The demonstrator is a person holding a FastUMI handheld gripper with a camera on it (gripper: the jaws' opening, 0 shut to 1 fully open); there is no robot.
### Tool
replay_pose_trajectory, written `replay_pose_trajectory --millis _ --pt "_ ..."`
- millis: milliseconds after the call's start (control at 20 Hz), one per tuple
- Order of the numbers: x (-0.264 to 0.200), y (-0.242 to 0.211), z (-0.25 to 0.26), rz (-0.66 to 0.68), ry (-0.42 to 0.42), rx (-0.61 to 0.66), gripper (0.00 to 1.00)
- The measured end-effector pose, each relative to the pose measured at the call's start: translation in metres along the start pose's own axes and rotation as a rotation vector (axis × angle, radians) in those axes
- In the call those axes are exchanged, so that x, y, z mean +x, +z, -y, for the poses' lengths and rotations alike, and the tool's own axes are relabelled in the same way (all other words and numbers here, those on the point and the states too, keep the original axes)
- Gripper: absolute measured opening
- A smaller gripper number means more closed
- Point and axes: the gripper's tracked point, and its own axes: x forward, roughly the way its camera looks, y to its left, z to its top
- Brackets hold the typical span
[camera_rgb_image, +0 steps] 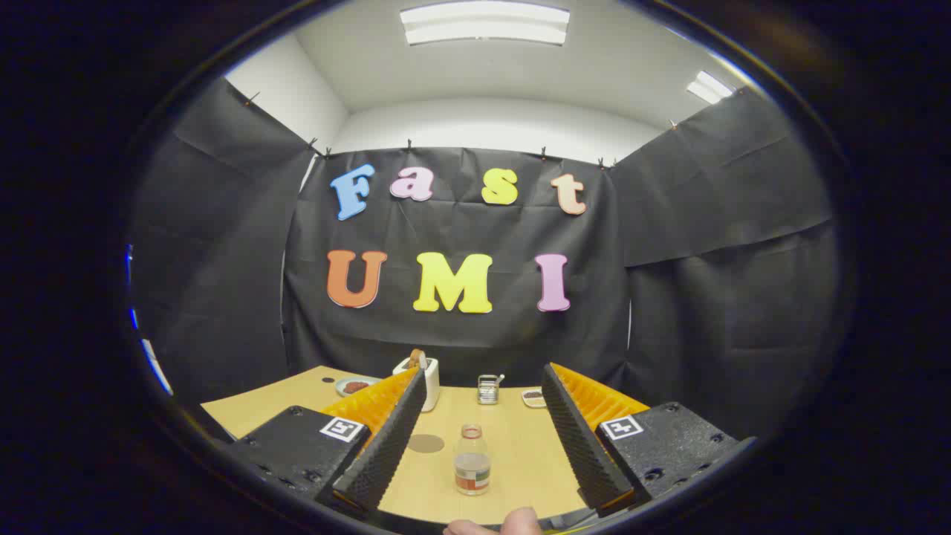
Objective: Take the bottle from table, then pour the juice into the cup, finally place the bottle on the coaster
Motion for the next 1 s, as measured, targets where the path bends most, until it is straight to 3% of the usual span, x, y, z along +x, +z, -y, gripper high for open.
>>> replay_pose_trajectory --millis 1000 --pt "-0.006 -0.002 -0.009 -0.008 0.016 0.02 1.0"
